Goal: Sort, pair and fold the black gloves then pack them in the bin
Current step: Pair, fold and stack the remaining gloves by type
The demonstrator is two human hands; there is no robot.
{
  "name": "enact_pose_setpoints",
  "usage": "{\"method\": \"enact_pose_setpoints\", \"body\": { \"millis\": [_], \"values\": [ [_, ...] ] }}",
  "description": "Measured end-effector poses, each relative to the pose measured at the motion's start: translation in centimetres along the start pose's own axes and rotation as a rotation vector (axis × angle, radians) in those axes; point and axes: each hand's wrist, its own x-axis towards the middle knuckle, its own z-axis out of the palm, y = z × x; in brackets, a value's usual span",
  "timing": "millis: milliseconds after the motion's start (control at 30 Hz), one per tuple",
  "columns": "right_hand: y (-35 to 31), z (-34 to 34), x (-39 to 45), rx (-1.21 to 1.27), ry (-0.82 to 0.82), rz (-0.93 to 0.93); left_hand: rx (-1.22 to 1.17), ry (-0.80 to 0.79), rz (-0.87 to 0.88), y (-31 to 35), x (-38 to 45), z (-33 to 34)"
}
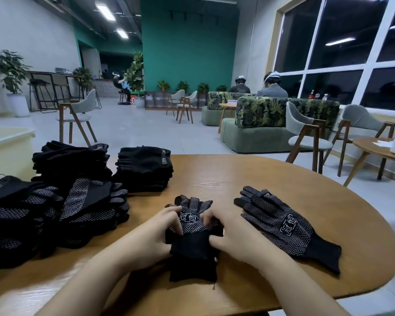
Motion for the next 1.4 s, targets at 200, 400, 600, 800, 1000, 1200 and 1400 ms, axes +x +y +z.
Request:
{"method": "enact_pose_setpoints", "body": {
  "millis": [200,400,600,800,1000,1200,1400],
  "values": [
    [-0.1,-0.1,-0.6,0.05,0.011,-0.059,-0.035,-0.066,0.064,1.1,-1.8,-0.3],
    [-0.1,1.1,-1.5,0.072,0.062,-0.037,-0.019,-0.016,0.079,1.5,-2.9,0.2],
    [-0.3,1.1,-2.2,0.084,0.017,-0.032,-0.07,-0.027,0.07,1.6,-3.5,0.5],
    [0.1,1.3,-2.0,0.09,-0.029,0.033,-0.122,-0.122,-0.012,1.4,-3.7,0.4],
    [-0.2,0.7,-1.7,0.115,0.041,0.108,-0.243,-0.3,-0.136,1.9,-3.4,-1.5],
    [-0.2,-0.5,1.3,-0.116,0.153,0.293,-0.387,-0.061,-0.234,1.2,-0.6,-2.4],
    [0.2,-0.2,5.4,-0.239,0.078,0.523,-0.225,0.203,-0.33,0.2,3.8,-1.1]
  ]
}}
